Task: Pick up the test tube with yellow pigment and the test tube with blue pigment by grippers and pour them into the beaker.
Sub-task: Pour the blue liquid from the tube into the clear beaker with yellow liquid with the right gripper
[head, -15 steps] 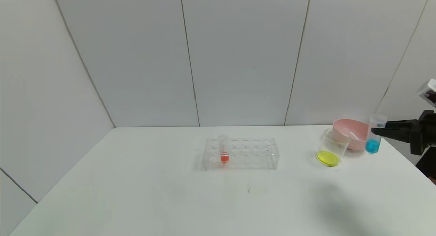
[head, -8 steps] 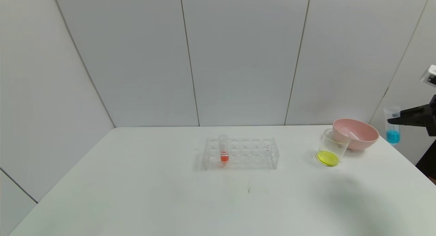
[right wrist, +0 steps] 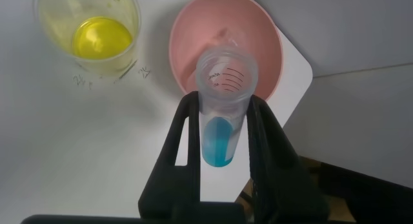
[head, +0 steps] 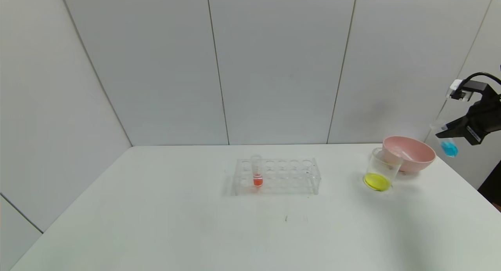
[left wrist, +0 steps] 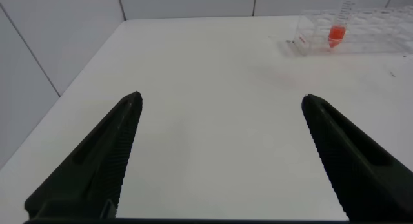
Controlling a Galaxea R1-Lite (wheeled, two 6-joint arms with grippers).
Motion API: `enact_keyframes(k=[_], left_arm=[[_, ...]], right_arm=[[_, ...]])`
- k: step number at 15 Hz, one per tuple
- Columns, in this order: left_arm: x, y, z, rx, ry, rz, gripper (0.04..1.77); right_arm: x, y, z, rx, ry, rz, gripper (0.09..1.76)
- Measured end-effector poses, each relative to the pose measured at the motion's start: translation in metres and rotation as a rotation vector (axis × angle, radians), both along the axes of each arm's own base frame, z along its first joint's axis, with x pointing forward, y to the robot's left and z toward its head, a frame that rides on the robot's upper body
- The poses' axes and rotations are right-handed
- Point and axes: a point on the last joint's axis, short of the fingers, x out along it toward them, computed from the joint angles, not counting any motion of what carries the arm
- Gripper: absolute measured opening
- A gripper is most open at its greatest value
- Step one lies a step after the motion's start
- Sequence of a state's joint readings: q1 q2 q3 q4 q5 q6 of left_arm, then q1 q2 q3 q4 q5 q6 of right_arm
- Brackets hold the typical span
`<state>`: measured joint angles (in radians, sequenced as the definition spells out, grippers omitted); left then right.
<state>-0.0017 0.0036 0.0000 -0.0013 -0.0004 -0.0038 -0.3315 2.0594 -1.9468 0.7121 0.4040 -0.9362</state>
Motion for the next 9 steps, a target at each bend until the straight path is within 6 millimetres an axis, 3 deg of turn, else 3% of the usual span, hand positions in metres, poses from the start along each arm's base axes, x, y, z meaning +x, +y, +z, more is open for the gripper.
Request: enact_keyframes(k=[4,9], left_arm=[[0.0,0.0,0.0,0.0,0.0,0.0,1.76],[0.0,0.0,0.0,0.0,0.0,0.0,1.76]], right_arm=[[0.019,0.016,-0.011,-0.035,0.016,0.051,0.5],[0.026,0.036,-0.014,-0.159,0.039,0.062,0.5]])
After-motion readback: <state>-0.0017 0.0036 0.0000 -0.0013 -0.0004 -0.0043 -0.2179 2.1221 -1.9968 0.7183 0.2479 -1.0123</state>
